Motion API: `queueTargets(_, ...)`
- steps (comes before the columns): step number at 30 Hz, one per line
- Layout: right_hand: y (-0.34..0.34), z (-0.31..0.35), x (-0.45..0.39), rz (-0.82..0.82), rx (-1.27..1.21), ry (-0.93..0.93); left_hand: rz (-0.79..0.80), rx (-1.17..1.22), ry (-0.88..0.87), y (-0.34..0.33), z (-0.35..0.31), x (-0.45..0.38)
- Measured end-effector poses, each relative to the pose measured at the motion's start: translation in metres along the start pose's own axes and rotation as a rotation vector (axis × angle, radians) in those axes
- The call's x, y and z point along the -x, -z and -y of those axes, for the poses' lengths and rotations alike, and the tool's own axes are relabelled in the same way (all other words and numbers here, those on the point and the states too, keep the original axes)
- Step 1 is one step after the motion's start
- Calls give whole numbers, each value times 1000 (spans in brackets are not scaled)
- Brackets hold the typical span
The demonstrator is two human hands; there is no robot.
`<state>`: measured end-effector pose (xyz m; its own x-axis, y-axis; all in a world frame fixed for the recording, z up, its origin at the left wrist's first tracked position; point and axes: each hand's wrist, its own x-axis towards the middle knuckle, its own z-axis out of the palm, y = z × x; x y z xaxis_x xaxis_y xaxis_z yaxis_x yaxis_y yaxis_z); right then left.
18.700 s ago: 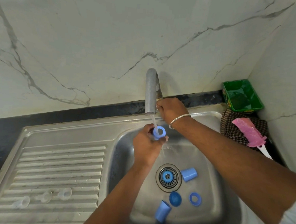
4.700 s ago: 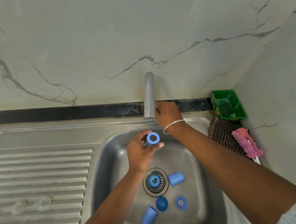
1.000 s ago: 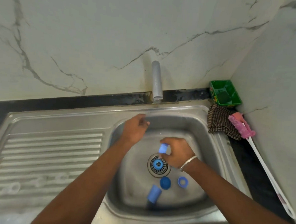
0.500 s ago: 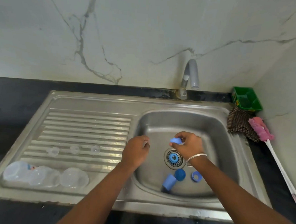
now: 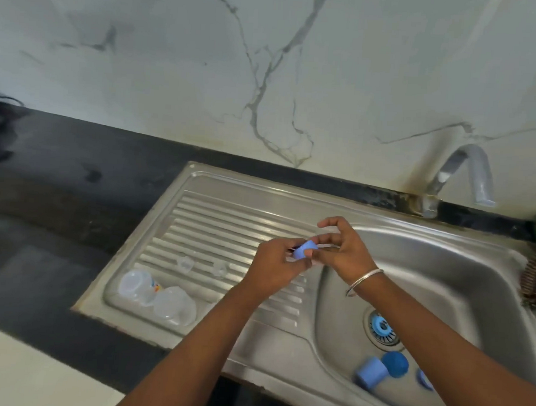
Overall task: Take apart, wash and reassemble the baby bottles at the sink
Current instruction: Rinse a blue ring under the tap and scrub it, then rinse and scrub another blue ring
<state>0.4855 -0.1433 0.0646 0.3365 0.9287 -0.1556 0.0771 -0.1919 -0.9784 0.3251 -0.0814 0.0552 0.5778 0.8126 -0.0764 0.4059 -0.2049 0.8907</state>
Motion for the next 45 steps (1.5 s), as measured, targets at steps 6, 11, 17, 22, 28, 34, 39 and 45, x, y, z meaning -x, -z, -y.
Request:
queueTargets(6, -36, 7, -13, 57, -181, -93, -77, -59, 92, 60, 16, -16)
queueTargets(11, -44, -9, -1, 117, -149, -221, -132, -400, 259, 115, 48, -41)
queueTargets(17, -30, -47, 18, 14, -87, -278, -104, -588, 398, 143, 86, -57)
queueTargets(22, -2, -71, 41, -94, -61, -292, -73, -621, 471, 140, 102, -62)
queueTargets(28, 17, -90, 63, -139, -25, -338, -70, -687, 485, 133, 107, -63)
queueTargets(34, 18, -92, 66, -154, -3, -337, -38, -772, 503, 130, 97, -57)
queueTargets(39, 21, -91, 73, -174, 16, -335, -162, -911, 439, 126, 74, -47)
queueTargets(45, 42, -95, 84, -218, 92, -371, -247, -768, 107, 77, 27, -49)
